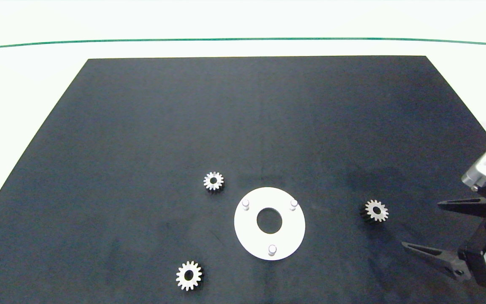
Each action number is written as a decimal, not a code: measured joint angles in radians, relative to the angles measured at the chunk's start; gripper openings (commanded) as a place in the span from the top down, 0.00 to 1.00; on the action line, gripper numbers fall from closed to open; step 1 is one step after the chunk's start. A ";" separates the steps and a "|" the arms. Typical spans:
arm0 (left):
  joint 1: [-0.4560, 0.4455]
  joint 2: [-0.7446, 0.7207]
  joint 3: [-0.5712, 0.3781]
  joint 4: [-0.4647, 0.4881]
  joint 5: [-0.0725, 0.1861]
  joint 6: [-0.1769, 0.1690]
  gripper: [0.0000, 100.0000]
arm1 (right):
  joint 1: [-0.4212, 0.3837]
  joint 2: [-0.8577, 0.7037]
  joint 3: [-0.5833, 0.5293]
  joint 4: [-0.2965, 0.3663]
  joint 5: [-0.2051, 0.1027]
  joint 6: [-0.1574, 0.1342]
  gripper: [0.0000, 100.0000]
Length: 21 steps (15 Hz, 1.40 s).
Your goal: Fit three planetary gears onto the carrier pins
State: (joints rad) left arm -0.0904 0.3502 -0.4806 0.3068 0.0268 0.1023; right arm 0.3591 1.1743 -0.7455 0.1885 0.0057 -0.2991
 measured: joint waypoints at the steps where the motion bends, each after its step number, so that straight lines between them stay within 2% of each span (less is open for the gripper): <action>1: 0.000 0.000 -0.002 0.000 0.000 0.000 0.00 | 0.002 0.029 -0.005 -0.011 0.000 0.000 0.00; 5: 0.000 0.001 -0.006 0.000 0.000 0.000 0.00 | -0.002 0.140 -0.010 -0.089 0.003 0.006 0.00; 8: 0.000 0.003 -0.008 0.000 0.000 0.000 0.00 | -0.016 0.190 -0.011 -0.097 0.005 0.006 0.00; 12: 0.000 0.005 -0.020 0.000 0.000 0.000 0.00 | -0.037 0.251 -0.025 -0.155 0.008 0.008 0.00; 16: 0.000 0.004 -0.024 0.000 0.000 0.000 0.00 | -0.044 0.287 -0.036 -0.157 0.011 0.016 0.05; 21: 0.001 0.000 -0.021 0.000 0.000 0.000 0.00 | -0.045 0.322 -0.052 -0.160 0.011 0.025 0.15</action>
State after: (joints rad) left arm -0.0898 0.3506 -0.5021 0.3068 0.0268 0.1023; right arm 0.3140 1.4966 -0.7974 0.0287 0.0164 -0.2740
